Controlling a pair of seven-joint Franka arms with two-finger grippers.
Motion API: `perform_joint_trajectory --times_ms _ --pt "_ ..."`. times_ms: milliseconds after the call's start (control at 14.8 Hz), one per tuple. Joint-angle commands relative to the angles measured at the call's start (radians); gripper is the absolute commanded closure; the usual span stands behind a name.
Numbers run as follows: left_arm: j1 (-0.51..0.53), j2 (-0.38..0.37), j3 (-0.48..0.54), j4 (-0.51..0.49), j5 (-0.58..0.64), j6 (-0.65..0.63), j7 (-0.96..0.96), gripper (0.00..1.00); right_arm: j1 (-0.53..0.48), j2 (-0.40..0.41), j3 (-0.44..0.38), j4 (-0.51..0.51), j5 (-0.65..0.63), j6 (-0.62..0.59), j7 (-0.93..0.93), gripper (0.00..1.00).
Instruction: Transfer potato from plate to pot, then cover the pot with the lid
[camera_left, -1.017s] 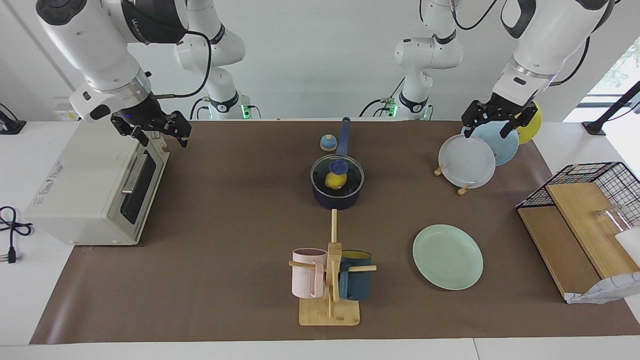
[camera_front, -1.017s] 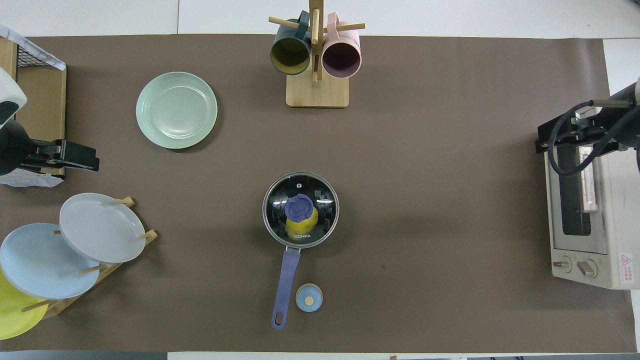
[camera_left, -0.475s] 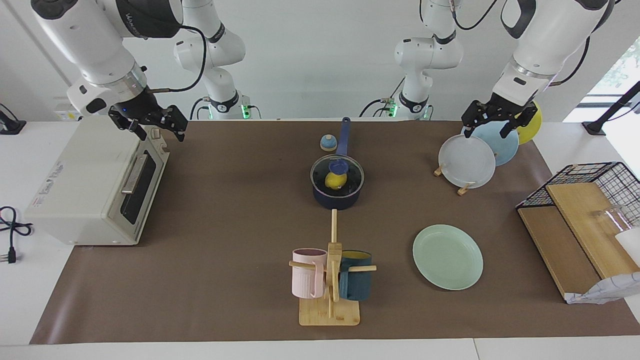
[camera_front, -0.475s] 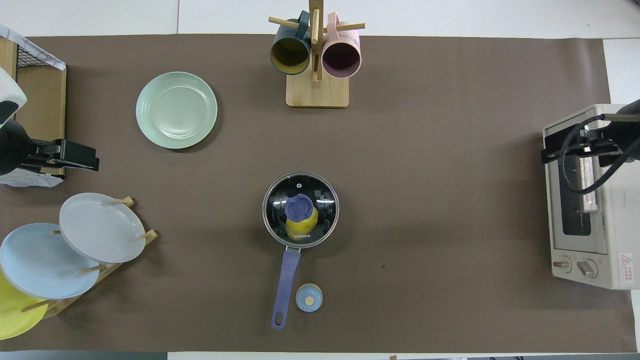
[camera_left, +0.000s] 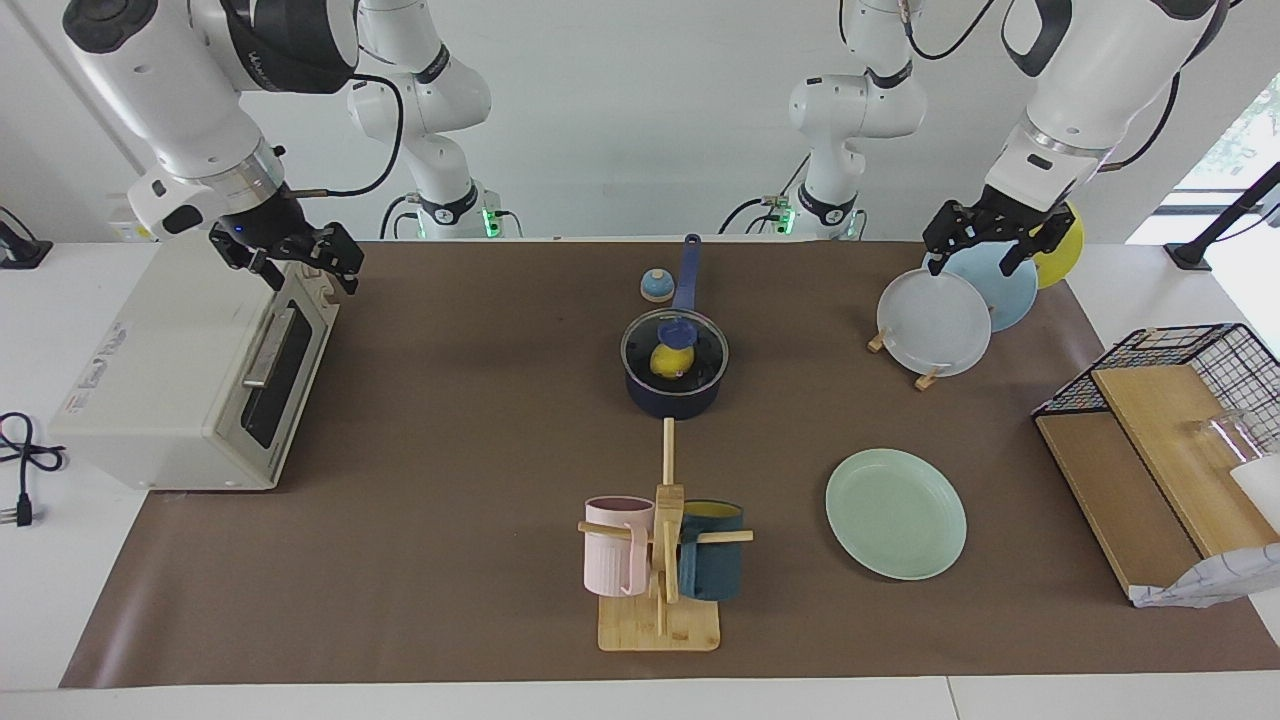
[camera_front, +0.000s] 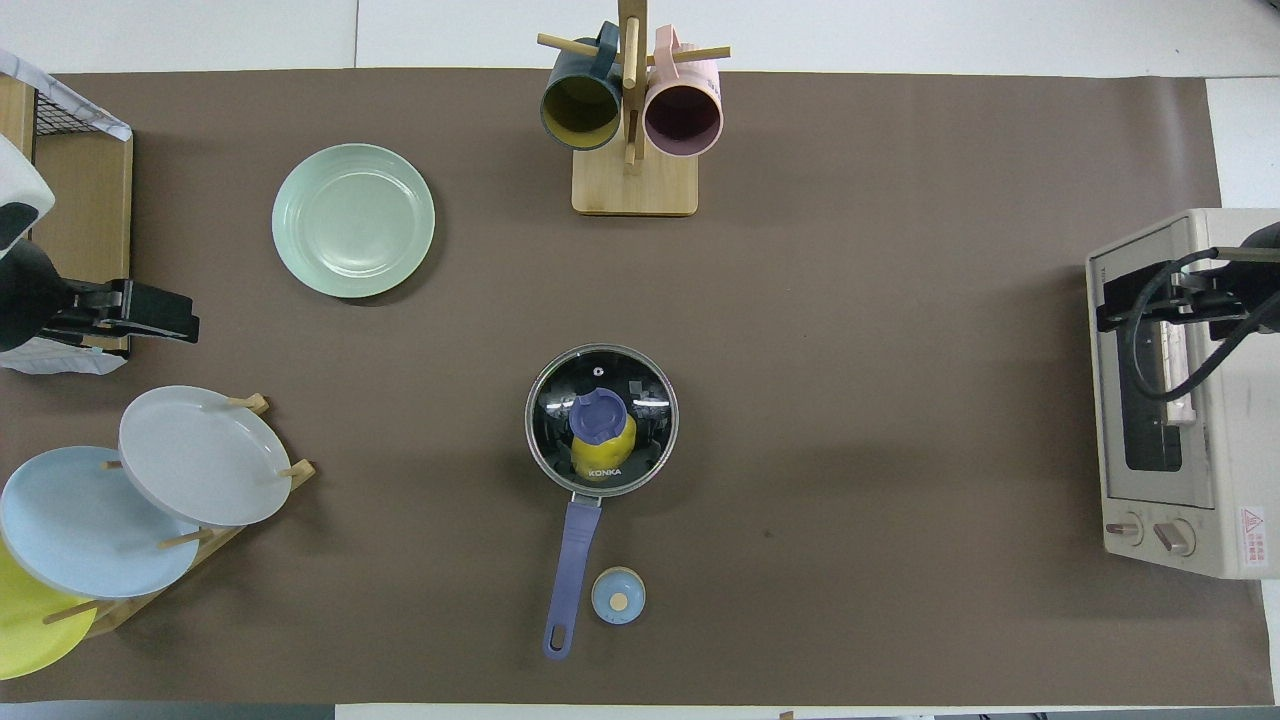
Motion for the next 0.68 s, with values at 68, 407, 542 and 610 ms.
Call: perform_joint_trajectory --times_ms 68,407,542,610 --pt "0.004 -0.013 -0.008 -0.014 0.015 -0.006 -0.009 0.0 -0.005 -0.013 0.029 -0.023 -0.04 0.029 -0.022 0.0" --pt "0.004 -0.013 -0.008 -0.013 0.015 -0.005 -0.006 0.0 -0.014 -0.015 0.052 -0.022 -0.043 0.029 -0.07 0.0" --pt "0.004 -0.013 -0.008 -0.012 0.015 -0.003 -0.007 0.0 -0.092 -0.015 0.13 0.0 -0.043 0.008 -0.071 0.0" --pt "0.004 -0.013 -0.008 -0.012 0.015 -0.002 -0.007 0.0 -0.095 -0.013 0.13 0.006 -0.043 0.0 -0.073 0.0"
